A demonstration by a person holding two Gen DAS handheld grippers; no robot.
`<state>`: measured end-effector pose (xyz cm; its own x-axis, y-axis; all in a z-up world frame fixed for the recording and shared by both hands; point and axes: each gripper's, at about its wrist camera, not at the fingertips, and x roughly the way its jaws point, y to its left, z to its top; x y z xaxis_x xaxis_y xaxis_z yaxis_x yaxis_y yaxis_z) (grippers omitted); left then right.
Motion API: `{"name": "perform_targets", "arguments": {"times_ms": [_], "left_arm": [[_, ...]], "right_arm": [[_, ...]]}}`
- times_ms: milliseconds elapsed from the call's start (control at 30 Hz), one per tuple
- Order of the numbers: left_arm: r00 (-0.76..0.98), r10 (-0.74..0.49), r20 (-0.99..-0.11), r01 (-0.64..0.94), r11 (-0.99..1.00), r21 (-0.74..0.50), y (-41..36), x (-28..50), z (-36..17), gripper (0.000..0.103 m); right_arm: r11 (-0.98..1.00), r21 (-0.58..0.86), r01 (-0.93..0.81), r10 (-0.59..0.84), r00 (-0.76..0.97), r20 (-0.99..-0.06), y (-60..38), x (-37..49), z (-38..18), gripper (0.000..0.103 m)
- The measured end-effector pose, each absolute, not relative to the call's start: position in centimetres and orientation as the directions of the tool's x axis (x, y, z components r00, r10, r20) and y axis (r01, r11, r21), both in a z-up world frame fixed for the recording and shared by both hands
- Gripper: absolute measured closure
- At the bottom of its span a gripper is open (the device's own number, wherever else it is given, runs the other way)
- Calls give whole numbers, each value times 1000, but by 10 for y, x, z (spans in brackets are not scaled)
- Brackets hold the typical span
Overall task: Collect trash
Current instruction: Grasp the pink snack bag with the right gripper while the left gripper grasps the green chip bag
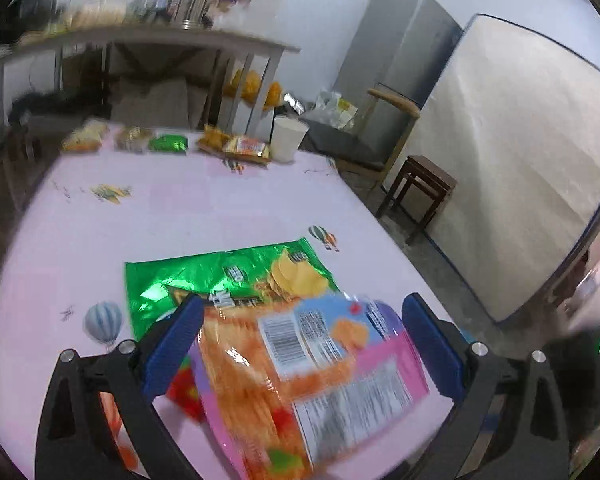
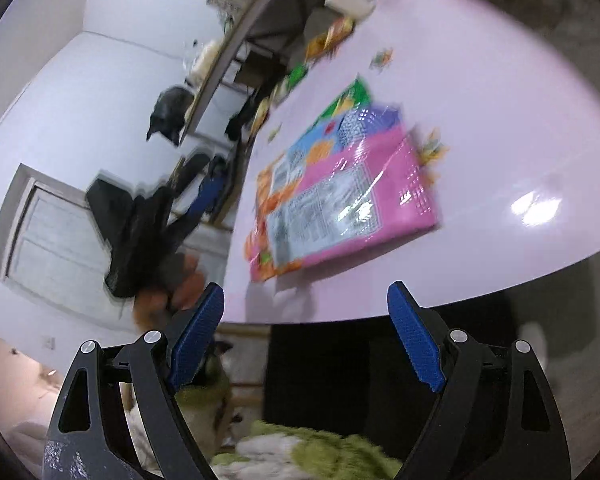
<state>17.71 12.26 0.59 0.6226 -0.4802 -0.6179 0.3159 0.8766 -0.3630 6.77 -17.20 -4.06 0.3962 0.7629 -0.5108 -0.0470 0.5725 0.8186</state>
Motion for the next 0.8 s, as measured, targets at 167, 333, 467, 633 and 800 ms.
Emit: {"name": "perform_targets", "arguments": {"times_ms": [167, 333, 467, 633, 800], "left_arm": [[507, -493, -707, 252, 869, -425, 122, 224, -28, 40], [439, -530, -725, 268, 848, -458, 119, 207, -44, 57], [386, -577, -720, 293, 816, -497, 111, 180, -53, 60], [351, -597, -721, 329, 800, -503, 94, 149, -65, 61], [371, -596, -712, 364, 799, -479, 85, 140, -59, 61]], "right_arm": [[543, 839, 34, 787, 329, -522, -157, 81, -61, 24], [548, 832, 86, 764, 355, -539, -171, 81, -66, 28], [558, 823, 109, 728, 412, -548, -190, 81, -61, 31], [560, 817, 135, 686, 478, -549, -207, 78, -61, 38], [587, 796, 149, 650, 499, -573, -203, 81, -70, 63]]}}
